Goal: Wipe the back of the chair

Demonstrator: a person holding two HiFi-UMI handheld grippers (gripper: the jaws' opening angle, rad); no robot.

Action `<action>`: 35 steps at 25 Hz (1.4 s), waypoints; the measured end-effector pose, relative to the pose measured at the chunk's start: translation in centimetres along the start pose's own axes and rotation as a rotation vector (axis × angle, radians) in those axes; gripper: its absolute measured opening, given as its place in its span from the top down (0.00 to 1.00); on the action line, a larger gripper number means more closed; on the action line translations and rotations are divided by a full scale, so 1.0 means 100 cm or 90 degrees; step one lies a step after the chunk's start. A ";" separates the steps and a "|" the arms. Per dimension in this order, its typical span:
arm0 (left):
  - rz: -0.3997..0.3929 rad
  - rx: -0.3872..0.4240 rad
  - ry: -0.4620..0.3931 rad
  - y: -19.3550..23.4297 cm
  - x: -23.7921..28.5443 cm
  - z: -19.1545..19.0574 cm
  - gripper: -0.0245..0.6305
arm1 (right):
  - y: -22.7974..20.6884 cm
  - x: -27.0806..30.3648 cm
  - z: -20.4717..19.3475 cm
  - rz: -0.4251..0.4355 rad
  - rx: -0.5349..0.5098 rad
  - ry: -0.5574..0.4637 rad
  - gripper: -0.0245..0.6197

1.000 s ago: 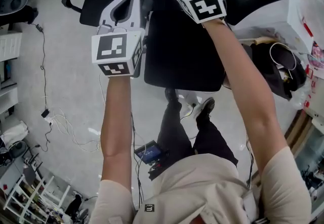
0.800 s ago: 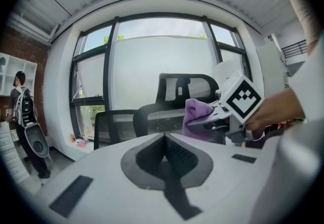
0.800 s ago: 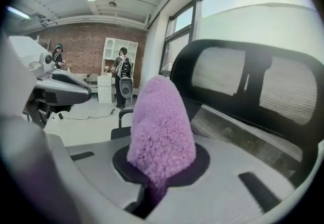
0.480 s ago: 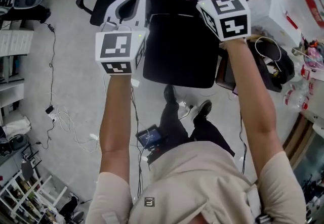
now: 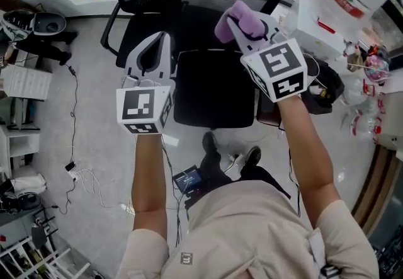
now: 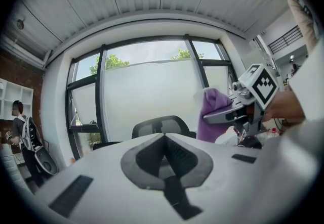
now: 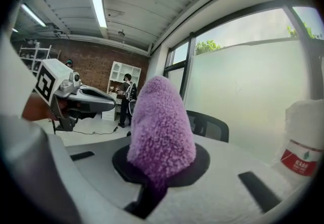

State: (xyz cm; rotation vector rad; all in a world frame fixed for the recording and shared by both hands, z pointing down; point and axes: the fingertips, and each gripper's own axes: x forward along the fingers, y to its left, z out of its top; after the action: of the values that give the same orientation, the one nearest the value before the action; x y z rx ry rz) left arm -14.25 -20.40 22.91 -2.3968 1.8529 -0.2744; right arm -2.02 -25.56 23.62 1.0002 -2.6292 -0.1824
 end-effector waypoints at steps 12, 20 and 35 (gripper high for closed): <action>-0.012 0.012 -0.051 -0.087 -0.072 0.086 0.95 | 0.011 -0.151 0.027 0.032 -0.007 -0.036 0.93; -0.030 -0.006 -0.049 -0.138 -0.108 0.113 0.95 | 0.012 -0.225 0.028 0.036 -0.001 -0.051 0.93; -0.061 -0.005 -0.035 -0.199 -0.133 0.115 0.95 | 0.025 -0.297 0.004 0.080 0.021 -0.038 0.94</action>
State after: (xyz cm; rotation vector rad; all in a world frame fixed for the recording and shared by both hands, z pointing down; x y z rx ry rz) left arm 3.78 -2.87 14.31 -2.4760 1.7224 -0.2065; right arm 17.15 -3.92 16.42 0.8480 -2.7477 -0.1422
